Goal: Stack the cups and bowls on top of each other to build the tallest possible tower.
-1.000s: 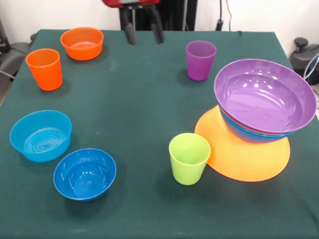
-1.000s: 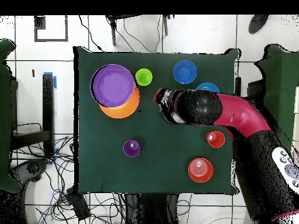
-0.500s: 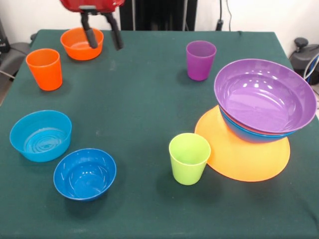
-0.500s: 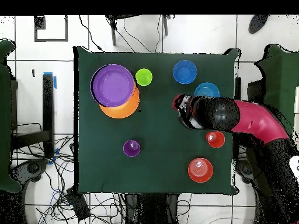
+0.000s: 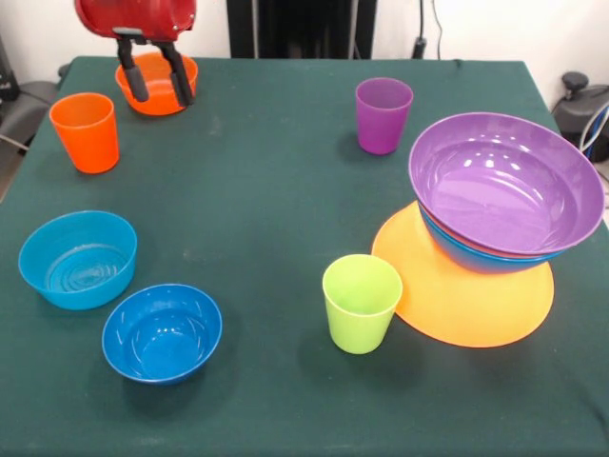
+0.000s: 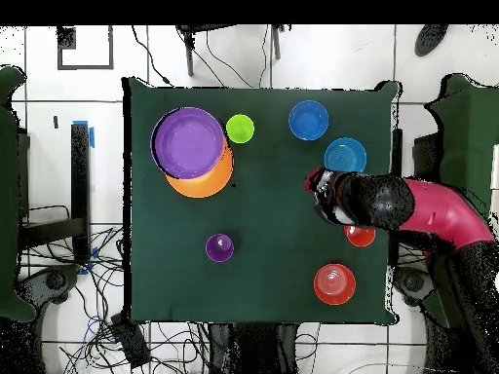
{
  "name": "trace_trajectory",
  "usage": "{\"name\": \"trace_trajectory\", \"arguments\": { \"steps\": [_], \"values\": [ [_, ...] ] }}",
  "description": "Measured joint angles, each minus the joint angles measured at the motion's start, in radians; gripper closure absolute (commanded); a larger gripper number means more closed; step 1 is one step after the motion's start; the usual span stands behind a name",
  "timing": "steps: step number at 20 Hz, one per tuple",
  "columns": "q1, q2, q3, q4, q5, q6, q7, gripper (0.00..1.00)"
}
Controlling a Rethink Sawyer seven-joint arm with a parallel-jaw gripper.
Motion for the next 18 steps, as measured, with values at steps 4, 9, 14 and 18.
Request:
{"name": "trace_trajectory", "arguments": {
  "steps": [4, 9, 14, 18],
  "values": [
    [-0.016, -0.008, 0.003, 0.0, -0.004, 0.012, 0.0, 0.0],
    [-0.029, -0.02, 0.012, -0.006, -0.005, 0.063, 0.0, 0.0],
    [-0.029, -0.021, 0.02, -0.026, -0.007, 0.12, 0.0, 0.0],
    [-0.03, -0.02, 0.024, -0.044, -0.01, 0.144, 0.0, 0.0]
  ]
}}
